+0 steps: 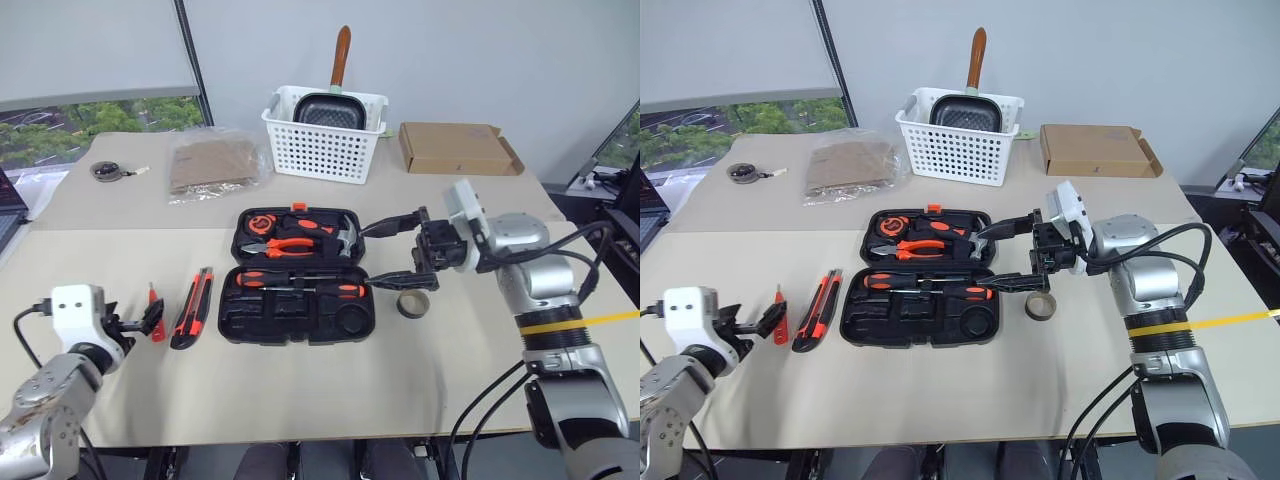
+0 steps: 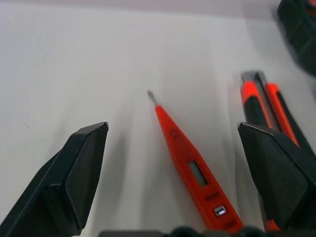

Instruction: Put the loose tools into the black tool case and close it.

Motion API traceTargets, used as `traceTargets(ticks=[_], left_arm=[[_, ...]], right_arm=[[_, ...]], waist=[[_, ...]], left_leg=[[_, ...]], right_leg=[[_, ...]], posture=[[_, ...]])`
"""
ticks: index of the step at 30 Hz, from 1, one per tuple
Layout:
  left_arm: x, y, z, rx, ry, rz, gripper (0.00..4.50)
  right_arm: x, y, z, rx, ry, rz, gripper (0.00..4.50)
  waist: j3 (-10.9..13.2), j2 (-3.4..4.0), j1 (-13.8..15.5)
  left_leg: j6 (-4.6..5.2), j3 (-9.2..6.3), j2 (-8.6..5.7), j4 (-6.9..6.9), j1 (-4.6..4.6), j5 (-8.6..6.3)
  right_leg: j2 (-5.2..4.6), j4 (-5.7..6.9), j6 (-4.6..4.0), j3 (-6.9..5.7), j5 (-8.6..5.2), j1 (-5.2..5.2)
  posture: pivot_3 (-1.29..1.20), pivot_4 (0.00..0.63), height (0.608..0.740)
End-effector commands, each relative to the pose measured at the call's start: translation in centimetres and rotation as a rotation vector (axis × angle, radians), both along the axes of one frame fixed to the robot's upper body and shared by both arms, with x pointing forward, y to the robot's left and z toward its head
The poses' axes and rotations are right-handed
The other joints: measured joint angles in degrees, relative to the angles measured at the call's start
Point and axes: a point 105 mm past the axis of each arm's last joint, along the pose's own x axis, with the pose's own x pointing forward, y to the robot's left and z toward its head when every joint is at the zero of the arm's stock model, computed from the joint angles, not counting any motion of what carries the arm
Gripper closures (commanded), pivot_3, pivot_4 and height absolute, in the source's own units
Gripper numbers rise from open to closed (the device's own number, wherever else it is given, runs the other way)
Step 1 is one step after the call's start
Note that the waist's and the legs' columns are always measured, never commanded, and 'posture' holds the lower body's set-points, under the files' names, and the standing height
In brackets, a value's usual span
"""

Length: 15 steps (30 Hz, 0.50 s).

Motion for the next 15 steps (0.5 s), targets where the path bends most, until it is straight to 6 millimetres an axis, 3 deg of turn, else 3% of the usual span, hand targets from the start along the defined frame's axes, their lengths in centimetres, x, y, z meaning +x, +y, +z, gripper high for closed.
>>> traceTargets(ticks=[1, 6, 10, 15], left_arm=[[0.5, 0.4, -0.3, 0.016, 0.035, 0.041, 0.00], [1.1, 0.5, -1.4, -0.012, 0.089, 0.082, 0.00], [1.1, 0.8, -1.8, -0.049, 0.103, 0.133, 1.04], [0.9, 1.0, -2.9, -0.065, 0.133, 0.180, 3.05]], right_arm=[[-0.5, 0.2, 1.9, 0.000, -0.074, 0.025, 0.08], [-0.6, 0.3, 1.8, -0.014, -0.083, 0.025, 0.08], [-0.5, 0.2, 1.9, -0.011, -0.086, 0.017, 0.00], [-0.5, 0.2, 2.0, -0.009, -0.088, 0.016, 0.00]], waist=[[0.00, -0.03, 0.01], [0.02, -0.06, 0.05], [0.02, -0.06, 0.06], [0.01, -0.05, 0.13]], left_leg=[[0.00, 0.00, 0.00, 0.00, 0.00, 0.00], [0.00, 0.01, -0.02, 0.00, -0.01, 0.00], [0.00, 0.02, -0.02, 0.00, 0.00, 0.00], [-0.01, 0.02, -0.02, 0.00, 0.01, 0.00]], right_leg=[[0.01, -0.01, 0.00, 0.00, 0.00, 0.00], [0.02, -0.01, -0.03, -0.01, 0.01, 0.00], [-0.04, -0.01, -0.04, 0.01, 0.03, 0.01], [-0.10, 0.00, -0.04, 0.01, 0.03, 0.01]], posture=[[0.00, 0.150, 0.700], [0.00, 0.150, 0.700], [0.00, 0.150, 0.700], [0.00, 0.150, 0.700]])
